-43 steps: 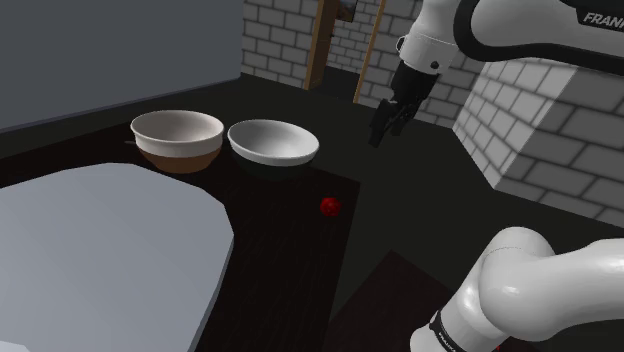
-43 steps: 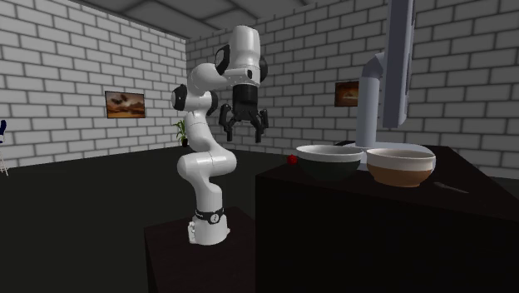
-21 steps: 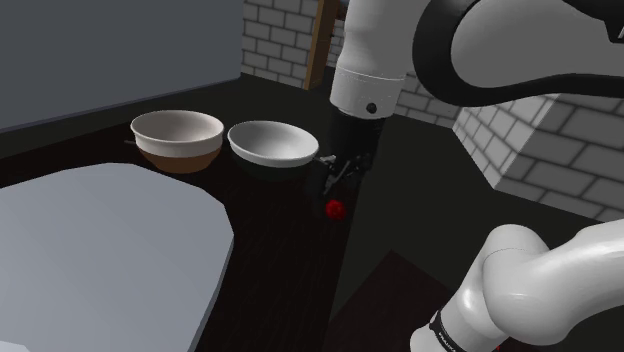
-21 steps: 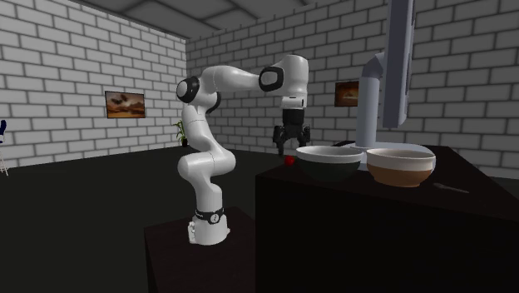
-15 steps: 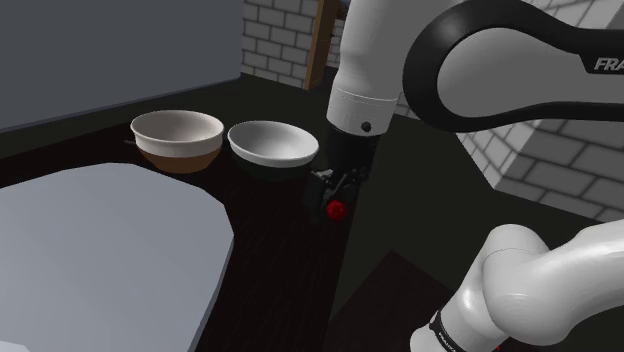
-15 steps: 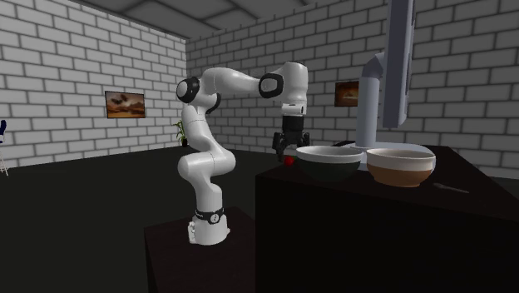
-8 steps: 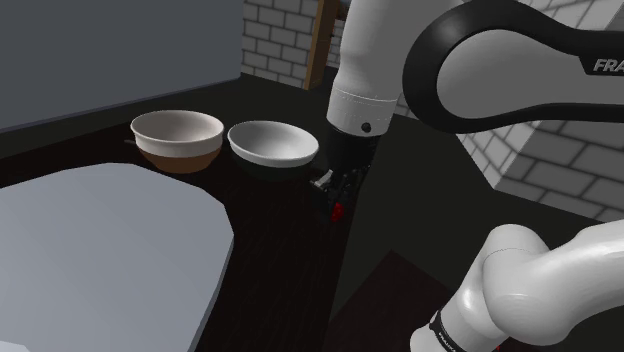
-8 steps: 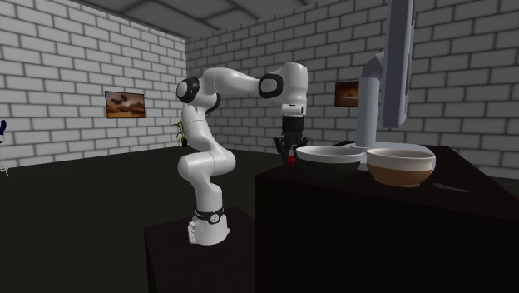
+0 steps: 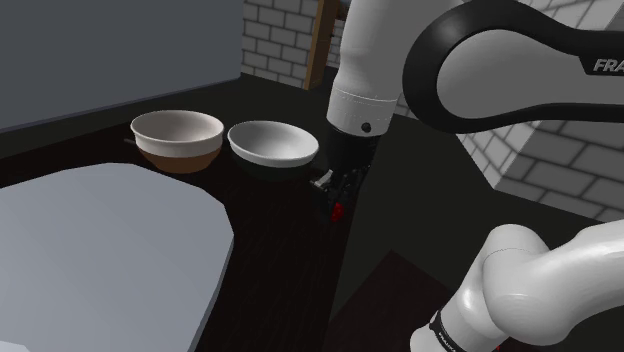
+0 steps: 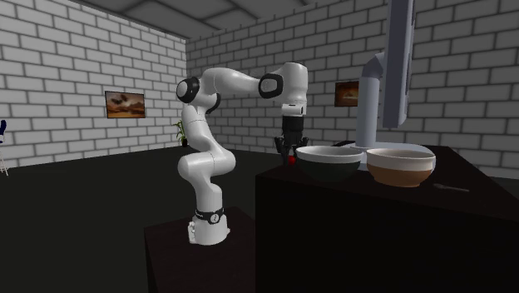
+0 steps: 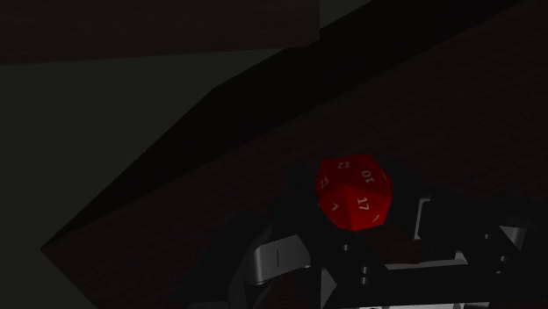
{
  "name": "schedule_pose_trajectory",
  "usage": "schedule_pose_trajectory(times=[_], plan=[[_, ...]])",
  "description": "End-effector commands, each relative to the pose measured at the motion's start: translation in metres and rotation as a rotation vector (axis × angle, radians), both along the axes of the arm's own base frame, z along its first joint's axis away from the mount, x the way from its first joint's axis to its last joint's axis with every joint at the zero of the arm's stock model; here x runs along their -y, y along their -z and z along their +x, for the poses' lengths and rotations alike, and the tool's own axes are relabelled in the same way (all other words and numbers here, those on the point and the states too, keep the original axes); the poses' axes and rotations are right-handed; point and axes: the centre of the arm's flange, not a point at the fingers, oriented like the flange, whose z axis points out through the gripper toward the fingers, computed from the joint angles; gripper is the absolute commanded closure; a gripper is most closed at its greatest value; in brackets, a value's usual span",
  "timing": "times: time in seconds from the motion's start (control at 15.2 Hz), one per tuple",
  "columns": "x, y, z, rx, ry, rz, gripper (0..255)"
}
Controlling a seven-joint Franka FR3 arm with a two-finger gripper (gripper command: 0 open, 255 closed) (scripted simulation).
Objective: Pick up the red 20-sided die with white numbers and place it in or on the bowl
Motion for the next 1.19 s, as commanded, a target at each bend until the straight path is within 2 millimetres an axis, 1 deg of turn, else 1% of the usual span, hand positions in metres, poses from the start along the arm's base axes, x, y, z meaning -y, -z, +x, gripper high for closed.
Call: schedule_pose_trajectory(times=[0.0, 1.12], plan=[[0.0, -0.005, 0.0, 0.0, 0.0, 0.0, 255], [0.0, -0.095, 0.0, 0.0, 0.0, 0.0, 255]])
